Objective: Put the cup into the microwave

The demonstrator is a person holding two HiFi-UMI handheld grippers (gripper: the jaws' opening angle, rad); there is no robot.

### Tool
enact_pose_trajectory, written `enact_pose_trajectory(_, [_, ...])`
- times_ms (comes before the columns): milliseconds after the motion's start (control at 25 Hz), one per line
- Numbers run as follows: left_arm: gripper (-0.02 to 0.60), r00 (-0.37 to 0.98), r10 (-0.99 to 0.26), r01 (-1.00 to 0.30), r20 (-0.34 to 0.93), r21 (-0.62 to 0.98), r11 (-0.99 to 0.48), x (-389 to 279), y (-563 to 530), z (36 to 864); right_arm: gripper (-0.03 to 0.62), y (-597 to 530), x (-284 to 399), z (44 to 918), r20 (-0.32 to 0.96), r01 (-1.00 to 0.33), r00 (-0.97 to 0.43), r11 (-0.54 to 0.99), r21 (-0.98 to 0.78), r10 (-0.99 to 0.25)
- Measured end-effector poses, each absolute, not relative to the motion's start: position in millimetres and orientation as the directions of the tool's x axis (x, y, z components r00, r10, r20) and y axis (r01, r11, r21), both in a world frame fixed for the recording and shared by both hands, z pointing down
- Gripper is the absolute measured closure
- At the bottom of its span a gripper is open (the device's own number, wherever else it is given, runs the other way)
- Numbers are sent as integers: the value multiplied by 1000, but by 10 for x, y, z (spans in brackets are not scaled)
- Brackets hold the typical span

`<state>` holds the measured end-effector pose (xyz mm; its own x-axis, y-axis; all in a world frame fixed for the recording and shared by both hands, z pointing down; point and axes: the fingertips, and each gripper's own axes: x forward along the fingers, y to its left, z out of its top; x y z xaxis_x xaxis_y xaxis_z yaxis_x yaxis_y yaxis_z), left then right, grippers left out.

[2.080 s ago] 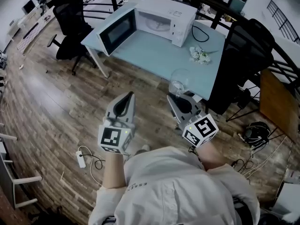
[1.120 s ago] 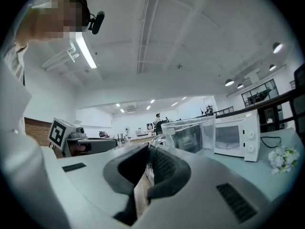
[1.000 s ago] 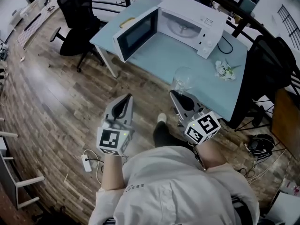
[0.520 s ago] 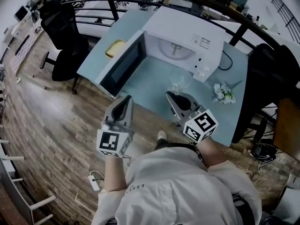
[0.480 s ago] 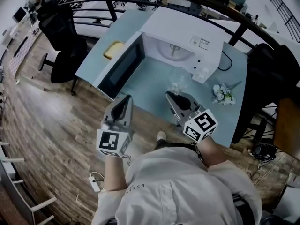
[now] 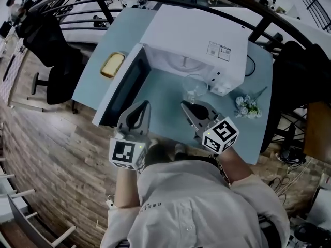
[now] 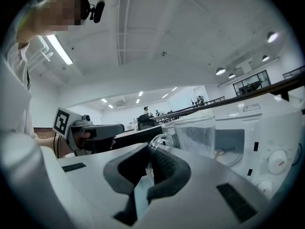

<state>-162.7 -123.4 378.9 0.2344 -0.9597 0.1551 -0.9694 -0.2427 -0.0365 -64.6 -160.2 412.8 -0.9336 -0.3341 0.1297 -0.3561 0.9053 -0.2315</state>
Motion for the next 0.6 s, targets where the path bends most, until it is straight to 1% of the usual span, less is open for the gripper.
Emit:
enact_pose_trajectory(160, [580,329,-927,-941,181,-17,-338,-1680,-1552,3934,576,-1838,-761,4319,150,-418,-908,870,-260,-391])
enact_pose_trajectory(240, [580,369,-912,-927,179,-6,-376,-1719,-1701,4000,576,-1953,-836,4412,155,-426,-904,862,-274,-398])
enact_pose_trajectory(400, [580,419,-892,-907,167,43,-418,-1781,-1945,4077,576,-2125,-994,4627,176,-428,-903,859,-281,-392])
enact_pose_trajectory(520, [580,454,-875,-891,170,74,-448,-1740,-2094,4139,576,-2325,-1071,4805,197,-452,-890,851,-269,-411])
enact_pose_trajectory(600, [580,476,-862,-879,174,66,-472,-1694,-2185,4202,576,-2498,-1095,4922,210,-474,-878,840,-264,-430])
